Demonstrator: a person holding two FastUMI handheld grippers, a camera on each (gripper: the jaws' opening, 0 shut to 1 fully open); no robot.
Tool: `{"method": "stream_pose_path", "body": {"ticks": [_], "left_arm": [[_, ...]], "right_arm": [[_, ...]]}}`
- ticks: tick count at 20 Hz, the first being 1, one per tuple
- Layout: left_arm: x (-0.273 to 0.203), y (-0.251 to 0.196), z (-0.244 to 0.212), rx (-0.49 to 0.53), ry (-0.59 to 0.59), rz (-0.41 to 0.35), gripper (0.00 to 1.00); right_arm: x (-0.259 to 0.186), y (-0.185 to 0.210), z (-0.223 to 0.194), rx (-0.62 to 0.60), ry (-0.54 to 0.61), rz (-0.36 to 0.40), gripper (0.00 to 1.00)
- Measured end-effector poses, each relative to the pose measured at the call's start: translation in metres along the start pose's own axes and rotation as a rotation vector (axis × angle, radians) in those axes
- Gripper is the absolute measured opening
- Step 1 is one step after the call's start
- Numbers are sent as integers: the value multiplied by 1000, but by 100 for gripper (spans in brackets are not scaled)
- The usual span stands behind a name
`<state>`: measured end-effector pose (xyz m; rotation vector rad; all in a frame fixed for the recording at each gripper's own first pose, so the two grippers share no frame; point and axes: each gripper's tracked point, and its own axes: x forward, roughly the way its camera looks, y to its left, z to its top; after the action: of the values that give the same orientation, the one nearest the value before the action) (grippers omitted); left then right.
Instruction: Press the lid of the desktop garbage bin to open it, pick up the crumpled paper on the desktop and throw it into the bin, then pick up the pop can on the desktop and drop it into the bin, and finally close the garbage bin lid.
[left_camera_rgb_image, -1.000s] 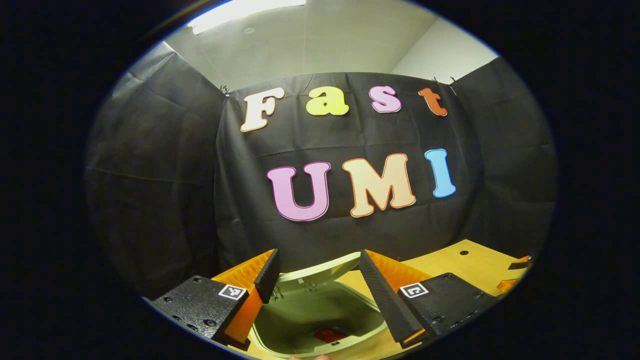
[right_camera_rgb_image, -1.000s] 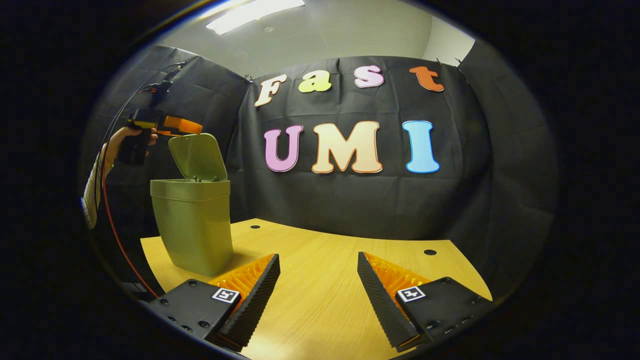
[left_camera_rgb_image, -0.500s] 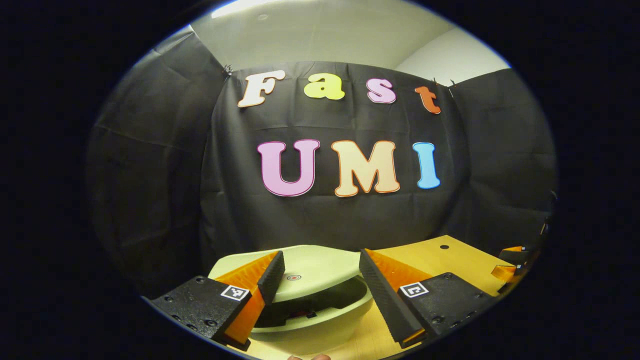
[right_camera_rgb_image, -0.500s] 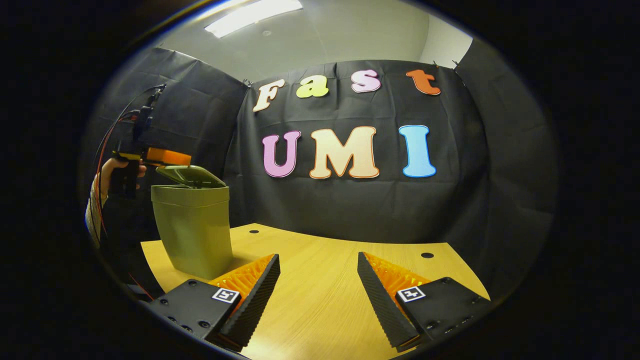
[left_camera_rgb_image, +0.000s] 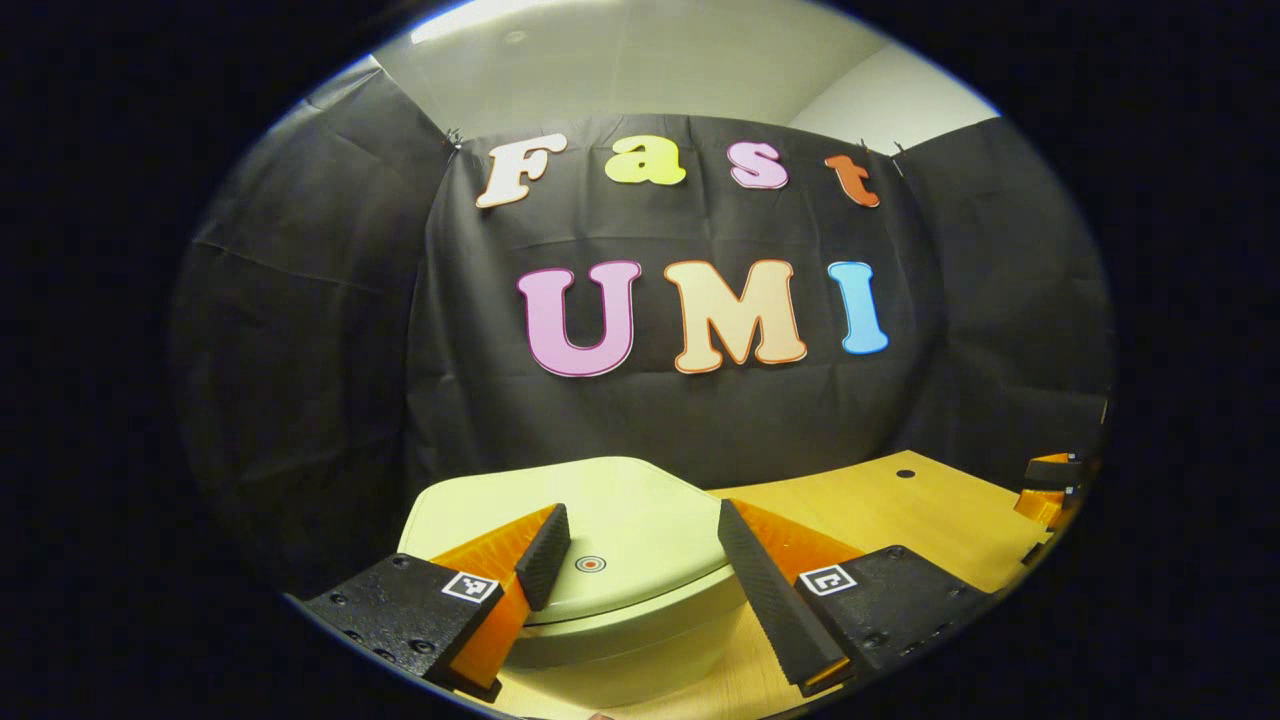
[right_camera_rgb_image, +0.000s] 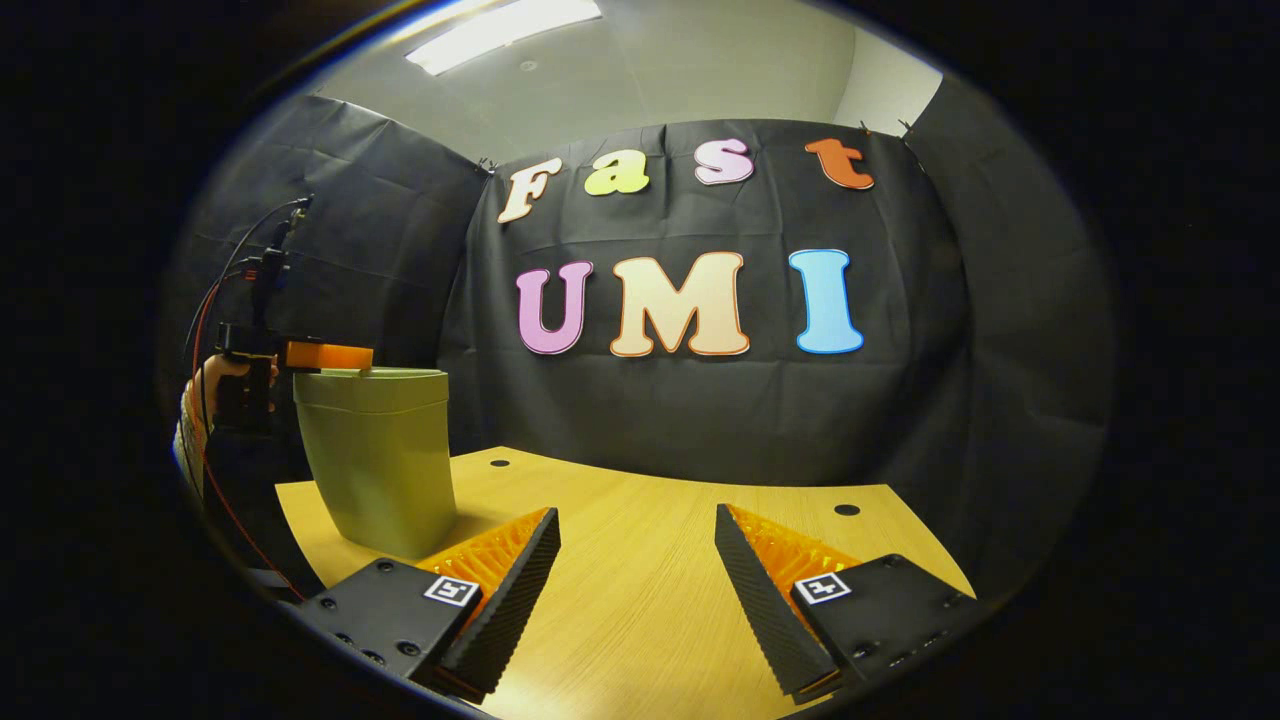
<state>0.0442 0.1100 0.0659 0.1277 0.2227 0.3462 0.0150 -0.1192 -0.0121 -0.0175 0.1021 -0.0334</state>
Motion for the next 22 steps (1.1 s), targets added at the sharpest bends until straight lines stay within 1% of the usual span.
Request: {"method": "stream_pose_path", "body": {"ticks": [1,2,3,6,9,14,18,20,21,22], "left_arm": [[1,1,-1,-7,-4,3,99],[-1,0,0,-10,-19,4,95],[-2,1,-2,-15,-19,5,95],[-3,2,-2,-33,-35,5,95],[-3,1,-2,-11,-48,7,95],[-3,3,-4,5,-58,36,95],[-2,2,-4,16,-77,33,96],[-3,1,-6,9,-61,23,96],[-4,1,-5,2,-56,14,100],[-4,0,-4,-2,-50,5,96]], "right_arm": [[0,0,-1,0,3,0,98],[2,-1,-2,1,5,0,98],[2,-1,-3,2,8,0,98],[4,0,-7,3,20,6,98],[7,1,-11,0,33,13,98],[9,6,-13,-9,45,28,98],[10,7,-14,-15,47,32,98],[10,6,-12,-12,44,31,98],[9,6,-12,-11,43,31,98],[9,6,-11,-10,41,33,98]]}}
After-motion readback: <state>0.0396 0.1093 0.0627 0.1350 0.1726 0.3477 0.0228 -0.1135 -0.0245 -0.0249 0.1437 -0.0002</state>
